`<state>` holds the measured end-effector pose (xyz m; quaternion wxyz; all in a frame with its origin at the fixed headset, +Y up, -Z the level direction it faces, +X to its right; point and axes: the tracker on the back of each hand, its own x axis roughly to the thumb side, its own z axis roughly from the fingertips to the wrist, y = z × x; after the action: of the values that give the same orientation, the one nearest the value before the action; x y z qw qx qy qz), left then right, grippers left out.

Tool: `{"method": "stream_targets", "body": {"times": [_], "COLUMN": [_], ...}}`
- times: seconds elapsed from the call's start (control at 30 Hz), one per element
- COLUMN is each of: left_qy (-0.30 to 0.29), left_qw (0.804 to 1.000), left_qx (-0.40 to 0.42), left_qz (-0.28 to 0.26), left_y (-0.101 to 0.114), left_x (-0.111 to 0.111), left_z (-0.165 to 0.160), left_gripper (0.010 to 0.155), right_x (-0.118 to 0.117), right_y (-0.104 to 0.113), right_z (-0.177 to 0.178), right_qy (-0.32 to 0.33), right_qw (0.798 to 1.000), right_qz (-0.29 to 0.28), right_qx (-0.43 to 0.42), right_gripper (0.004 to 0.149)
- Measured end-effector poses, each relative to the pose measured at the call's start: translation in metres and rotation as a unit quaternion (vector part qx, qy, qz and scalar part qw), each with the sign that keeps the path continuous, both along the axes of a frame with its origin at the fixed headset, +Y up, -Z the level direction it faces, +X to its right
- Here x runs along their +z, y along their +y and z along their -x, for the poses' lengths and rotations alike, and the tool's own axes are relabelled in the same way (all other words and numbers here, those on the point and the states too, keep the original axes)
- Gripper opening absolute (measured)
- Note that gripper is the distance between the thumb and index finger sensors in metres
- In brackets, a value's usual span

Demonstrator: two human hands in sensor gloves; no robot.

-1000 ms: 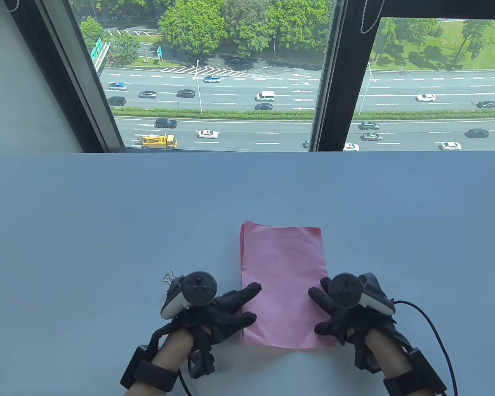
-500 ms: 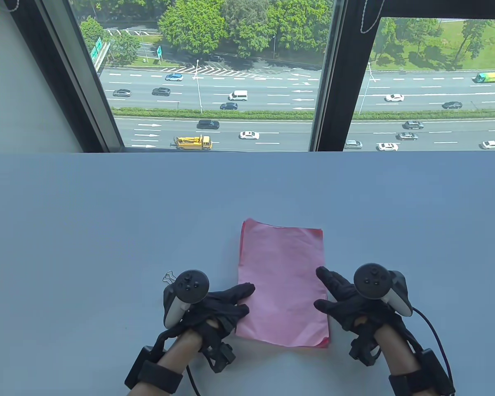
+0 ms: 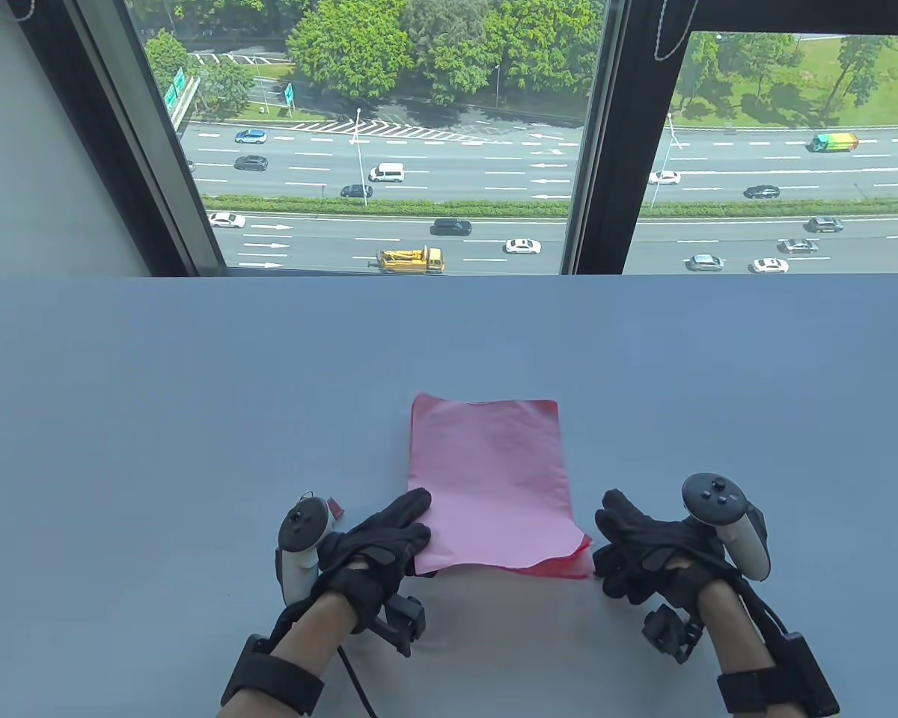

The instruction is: Clip paper with binder clip (Left hand to clip)

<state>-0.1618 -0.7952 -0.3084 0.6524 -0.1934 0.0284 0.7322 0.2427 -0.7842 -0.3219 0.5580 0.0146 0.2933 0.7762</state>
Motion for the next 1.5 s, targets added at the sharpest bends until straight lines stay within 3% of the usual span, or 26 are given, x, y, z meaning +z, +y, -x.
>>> {"method": "stream_targets", "body": {"times": [0.13,0.4,0.53,0.63,0.73,0.87,1.1,1.23,1.4,1.5], "left_qy": [-0.015,-0.117,-0.162,-0.197,-0.217,-0.237,-0.15,-0.12,-0.118,-0.125], "left_qw": [1.0,0.992,0.983,0.975,0.969,0.954,0.939,0.947,0.948,0.958], "left_qx": [0.012,-0.055,-0.09,-0.103,-0.115,-0.183,-0.292,-0.275,-0.259,-0.203], "left_qz": [0.013,-0.002,-0.011,-0.009,-0.009,-0.025,-0.1,-0.116,-0.143,-0.158], "left_y": [-0.002,-0.001,0.0,0.0,0.0,0.003,0.021,0.024,0.026,0.028], "left_x": [0.0,0.0,0.001,0.001,0.002,0.002,-0.002,-0.003,-0.003,-0.003], "left_z": [-0.002,-0.016,-0.022,-0.026,-0.029,-0.029,-0.01,-0.006,-0.009,-0.01], "left_gripper": [0.067,0.067,0.066,0.065,0.064,0.066,0.078,0.086,0.097,0.102], "right_x": [0.001,-0.003,-0.004,-0.005,-0.006,-0.007,-0.004,0.002,0.009,0.014], "right_y": [-0.004,-0.007,-0.009,-0.011,-0.01,-0.006,0.02,0.034,0.044,0.052], "right_z": [0.005,-0.001,-0.003,-0.001,0.001,0.003,0.004,0.01,0.018,0.024], "right_qy": [0.012,-0.114,-0.115,-0.102,-0.089,-0.073,-0.097,-0.095,-0.069,-0.052], "right_qw": [0.999,0.988,0.986,0.99,0.994,0.997,0.986,0.975,0.967,0.961], "right_qz": [0.022,-0.008,0.009,0.011,0.008,-0.018,-0.132,-0.192,-0.221,-0.242], "right_qx": [-0.047,-0.102,-0.125,-0.1,-0.07,-0.026,-0.04,-0.065,-0.106,-0.126], "right_gripper": [0.096,0.1,0.097,0.089,0.071,0.054,0.047,0.047,0.046,0.046]}}
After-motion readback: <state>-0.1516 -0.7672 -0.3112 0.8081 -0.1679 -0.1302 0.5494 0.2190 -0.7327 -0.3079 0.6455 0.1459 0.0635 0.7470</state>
